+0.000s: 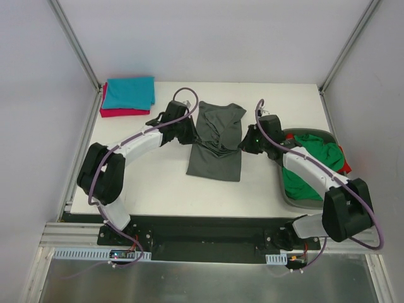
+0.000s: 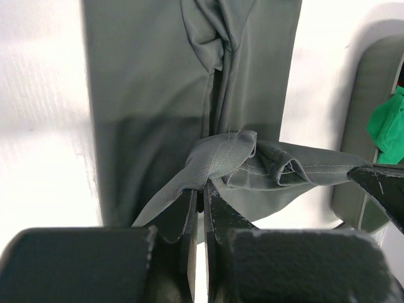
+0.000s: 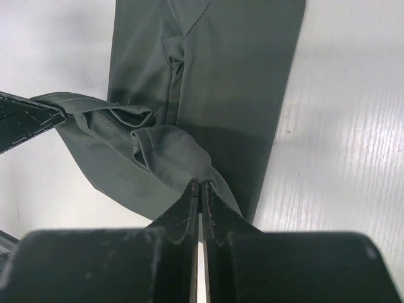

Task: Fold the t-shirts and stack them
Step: Fold the folded rectangular tshirt in 1/3 of the way, then grab one side of the 2/3 rectangular tshirt with both arms

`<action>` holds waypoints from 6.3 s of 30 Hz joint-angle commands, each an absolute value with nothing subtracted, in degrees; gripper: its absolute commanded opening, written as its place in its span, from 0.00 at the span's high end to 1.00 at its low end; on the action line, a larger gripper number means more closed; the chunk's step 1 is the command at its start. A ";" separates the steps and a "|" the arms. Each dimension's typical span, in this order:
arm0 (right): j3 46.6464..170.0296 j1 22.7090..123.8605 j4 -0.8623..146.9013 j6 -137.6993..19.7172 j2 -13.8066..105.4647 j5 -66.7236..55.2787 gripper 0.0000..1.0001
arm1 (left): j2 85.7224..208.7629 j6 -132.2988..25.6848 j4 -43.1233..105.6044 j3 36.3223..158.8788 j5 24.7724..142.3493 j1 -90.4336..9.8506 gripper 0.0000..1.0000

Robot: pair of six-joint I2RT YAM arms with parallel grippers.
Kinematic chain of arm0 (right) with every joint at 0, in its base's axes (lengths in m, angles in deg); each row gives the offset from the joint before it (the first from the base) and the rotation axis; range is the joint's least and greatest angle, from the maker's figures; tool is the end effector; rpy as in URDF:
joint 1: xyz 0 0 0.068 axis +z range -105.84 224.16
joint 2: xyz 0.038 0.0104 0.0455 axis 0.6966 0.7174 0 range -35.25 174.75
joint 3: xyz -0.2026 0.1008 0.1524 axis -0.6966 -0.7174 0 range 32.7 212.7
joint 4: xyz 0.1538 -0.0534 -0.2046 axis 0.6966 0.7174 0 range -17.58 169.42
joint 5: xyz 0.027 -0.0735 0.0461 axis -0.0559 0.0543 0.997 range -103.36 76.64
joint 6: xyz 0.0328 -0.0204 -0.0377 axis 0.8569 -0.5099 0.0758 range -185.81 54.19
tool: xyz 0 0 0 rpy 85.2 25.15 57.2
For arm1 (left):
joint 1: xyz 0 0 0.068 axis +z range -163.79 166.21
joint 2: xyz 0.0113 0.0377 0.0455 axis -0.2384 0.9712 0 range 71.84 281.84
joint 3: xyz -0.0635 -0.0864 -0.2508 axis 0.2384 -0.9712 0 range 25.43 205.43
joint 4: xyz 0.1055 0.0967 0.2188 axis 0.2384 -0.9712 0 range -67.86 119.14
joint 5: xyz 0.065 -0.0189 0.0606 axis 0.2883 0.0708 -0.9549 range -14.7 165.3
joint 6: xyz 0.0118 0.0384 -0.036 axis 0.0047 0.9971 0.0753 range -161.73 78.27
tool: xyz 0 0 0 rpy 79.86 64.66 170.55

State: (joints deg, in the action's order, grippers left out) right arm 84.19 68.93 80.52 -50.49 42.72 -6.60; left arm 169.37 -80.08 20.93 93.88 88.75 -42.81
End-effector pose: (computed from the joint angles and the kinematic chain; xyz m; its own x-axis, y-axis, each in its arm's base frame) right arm 0.2716 0.1300 0.2540 -0.6302 -0.0019 -0.7764 -0.3501 0.8933 0.2819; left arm 0.3320 -0.1935 0.2426 -0.8086 -0.2415 -0.5365 0.1681 0.7790 -0.6041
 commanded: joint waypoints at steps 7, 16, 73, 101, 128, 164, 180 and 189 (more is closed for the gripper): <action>88.87 65.52 74.63 -52.27 50.34 -2.12 0.99 | 176.59 -77.85 21.23 100.22 94.02 -39.63 1.00; 90.09 64.02 70.67 -50.60 58.61 -3.34 0.95 | 183.01 -78.20 21.23 102.86 97.09 -37.88 0.94; 101.52 77.28 80.95 -67.30 61.34 1.84 0.04 | 150.86 -81.36 21.84 65.78 94.46 -37.08 0.01; 130.97 77.91 91.85 -72.74 82.02 -3.25 0.04 | 147.77 -82.42 22.28 62.78 92.97 -37.08 0.01; 63.64 77.56 81.39 -51.83 25.04 -11.96 0.04 | 167.72 -85.41 23.69 73.07 88.83 -43.59 0.64; 68.21 81.60 76.47 -44.88 44.55 -14.24 0.44 | 165.53 -85.32 21.84 69.73 86.73 -43.85 1.00; 68.83 82.30 75.86 -47.70 47.10 -16.44 0.94 | 164.21 -84.79 21.84 69.73 86.20 -43.76 1.00; 64.26 86.86 78.22 -48.94 35.62 -5.47 0.99 | 153.16 -85.05 19.65 62.53 91.11 -44.20 1.00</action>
State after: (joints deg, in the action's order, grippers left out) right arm 66.51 84.39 75.15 -48.09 43.49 -12.11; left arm 159.93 -85.78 24.73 66.40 89.32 -43.46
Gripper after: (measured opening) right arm 0.015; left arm 0.010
